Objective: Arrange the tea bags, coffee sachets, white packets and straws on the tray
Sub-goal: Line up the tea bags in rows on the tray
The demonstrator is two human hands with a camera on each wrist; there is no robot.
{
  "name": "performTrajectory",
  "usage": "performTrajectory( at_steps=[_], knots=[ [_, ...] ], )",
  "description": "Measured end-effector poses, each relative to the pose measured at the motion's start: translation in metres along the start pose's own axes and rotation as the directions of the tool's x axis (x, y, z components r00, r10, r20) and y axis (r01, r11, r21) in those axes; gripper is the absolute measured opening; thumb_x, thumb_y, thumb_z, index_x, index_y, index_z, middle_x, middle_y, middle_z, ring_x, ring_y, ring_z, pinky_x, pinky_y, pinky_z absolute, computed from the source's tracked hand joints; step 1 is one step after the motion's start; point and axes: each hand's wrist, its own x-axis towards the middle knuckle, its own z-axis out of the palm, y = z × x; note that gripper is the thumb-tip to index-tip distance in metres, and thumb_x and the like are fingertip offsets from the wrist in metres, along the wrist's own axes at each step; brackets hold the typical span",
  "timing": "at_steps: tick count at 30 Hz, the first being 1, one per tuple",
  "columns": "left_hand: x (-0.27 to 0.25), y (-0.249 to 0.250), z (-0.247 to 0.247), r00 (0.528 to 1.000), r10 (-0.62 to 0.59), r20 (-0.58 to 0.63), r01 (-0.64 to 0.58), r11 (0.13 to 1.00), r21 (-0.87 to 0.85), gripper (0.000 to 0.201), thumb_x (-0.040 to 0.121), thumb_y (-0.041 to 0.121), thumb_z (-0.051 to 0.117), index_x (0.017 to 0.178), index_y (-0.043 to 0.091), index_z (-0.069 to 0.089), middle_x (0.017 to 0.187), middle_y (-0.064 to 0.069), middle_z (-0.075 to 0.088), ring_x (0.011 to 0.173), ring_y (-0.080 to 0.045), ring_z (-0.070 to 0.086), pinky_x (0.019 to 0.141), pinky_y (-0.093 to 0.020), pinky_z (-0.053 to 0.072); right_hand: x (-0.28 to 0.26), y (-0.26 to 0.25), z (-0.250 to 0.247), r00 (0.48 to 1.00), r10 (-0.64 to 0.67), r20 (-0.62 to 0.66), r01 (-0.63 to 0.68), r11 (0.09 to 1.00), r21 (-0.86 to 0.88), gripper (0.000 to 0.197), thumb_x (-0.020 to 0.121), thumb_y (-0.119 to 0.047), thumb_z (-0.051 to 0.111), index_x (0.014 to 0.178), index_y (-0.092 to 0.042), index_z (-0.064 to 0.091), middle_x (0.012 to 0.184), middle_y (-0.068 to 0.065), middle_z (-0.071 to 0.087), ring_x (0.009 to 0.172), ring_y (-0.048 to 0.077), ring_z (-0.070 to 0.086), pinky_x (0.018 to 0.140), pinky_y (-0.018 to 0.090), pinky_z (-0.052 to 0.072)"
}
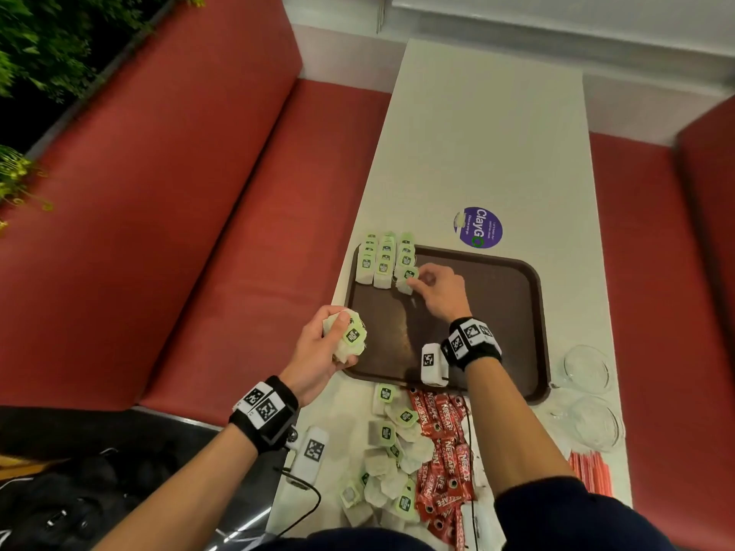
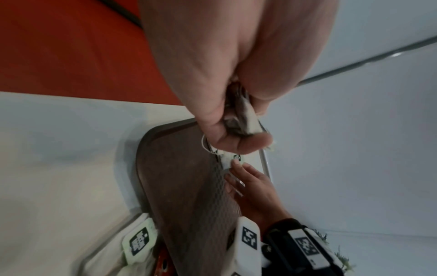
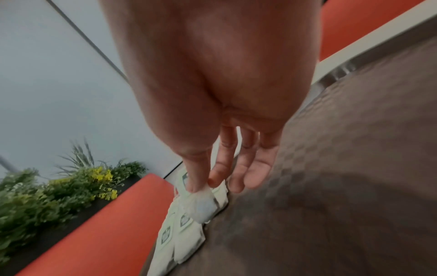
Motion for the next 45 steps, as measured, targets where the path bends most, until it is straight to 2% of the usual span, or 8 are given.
performTrajectory(
  at_steps=[2,6,10,15,19,30,41,45],
  knots=[
    [0.001,0.003,0.000,1.000,-0.009,0.005,0.009,1.000,-0.018,0.020,0.111,0.028,0.057,0.121,0.012,0.061,0.105,-0.008,0.071,0.083,-0.014,0.069,0.067,-0.033,0.057,0.011,0.000,0.008,1.000,0.020,0.013,-0.020,1.000,-0.017,0.017,0.097,-0.034,0.082,0.094,-0.020,0.072,0.083,-0.008,0.068,0.092,0.020,0.066,0.082,0.028,0.043],
    [0.003,0.007,0.000,1.000,-0.005,0.017,0.006,1.000,-0.027,0.020,0.110,0.029,0.058,0.122,0.013,0.062,0.107,-0.006,0.071,0.086,-0.012,0.069,0.077,-0.040,0.062,0.027,0.005,0.021,0.997,0.075,0.005,-0.075,0.996,-0.041,0.017,0.096,-0.035,0.082,0.098,-0.022,0.071,0.089,-0.005,0.071,0.102,0.027,0.069,0.092,0.040,0.056],
    [0.003,0.010,0.000,1.000,0.002,-0.001,-0.002,1.000,0.002,0.024,0.111,0.028,0.057,0.126,0.009,0.059,0.105,-0.005,0.073,0.086,-0.011,0.071,0.072,-0.036,0.062,0.028,0.003,0.024,0.992,0.097,-0.074,-0.100,0.995,-0.030,0.017,0.096,-0.030,0.081,0.101,-0.020,0.069,0.094,-0.003,0.071,0.092,0.020,0.066,0.081,0.035,0.050],
    [0.004,0.007,-0.004,0.999,0.015,-0.034,-0.014,0.999,0.037,0.026,0.111,0.028,0.057,0.128,0.008,0.058,0.105,-0.005,0.074,0.087,-0.014,0.072,0.069,-0.034,0.061,0.026,0.005,0.035,0.976,0.088,-0.199,-0.072,0.994,0.083,0.033,0.090,-0.017,0.087,0.104,-0.020,0.057,0.101,0.001,0.067,0.092,0.024,0.067,0.084,0.040,0.056],
    [0.003,0.005,-0.005,0.999,0.021,-0.042,-0.019,0.999,0.042,0.026,0.111,0.028,0.057,0.128,0.009,0.059,0.108,-0.008,0.074,0.090,-0.018,0.073,0.068,-0.034,0.061,0.021,0.007,0.046,0.964,0.075,-0.255,-0.041,0.990,0.133,0.030,0.092,-0.014,0.083,0.100,-0.019,0.055,0.097,0.002,0.066,0.083,0.022,0.067,0.083,0.045,0.059],
    [0.004,0.006,-0.011,0.998,0.045,-0.045,-0.044,0.999,0.020,0.029,0.110,0.028,0.057,0.130,0.007,0.057,0.109,-0.011,0.074,0.089,-0.019,0.073,0.063,-0.031,0.058,0.032,0.002,0.048,0.954,0.015,-0.298,0.021,0.993,0.118,0.021,0.095,-0.020,0.081,0.101,-0.020,0.061,0.099,-0.001,0.070,0.090,0.023,0.069,0.085,0.044,0.059],
    [0.004,0.008,-0.010,0.999,0.023,-0.034,-0.023,1.000,0.009,0.024,0.111,0.024,0.057,0.129,0.008,0.059,0.111,-0.011,0.074,0.091,-0.020,0.072,0.061,-0.031,0.056,0.046,-0.013,0.037,0.976,-0.018,-0.217,0.020,1.000,0.005,0.012,0.107,-0.018,0.058,0.119,-0.020,0.060,0.116,0.006,0.072,0.103,0.029,0.069,0.088,0.045,0.057],
    [0.004,0.011,-0.009,1.000,0.001,0.002,-0.001,0.999,-0.040,0.015,0.110,0.017,0.059,0.123,0.012,0.062,0.112,-0.014,0.073,0.093,-0.022,0.070,0.061,-0.032,0.055,0.027,-0.026,0.026,0.962,-0.009,-0.274,0.040,0.994,0.106,0.012,0.107,-0.019,0.059,0.119,-0.021,0.061,0.111,0.003,0.075,0.102,0.026,0.072,0.087,0.041,0.058]
  ],
)
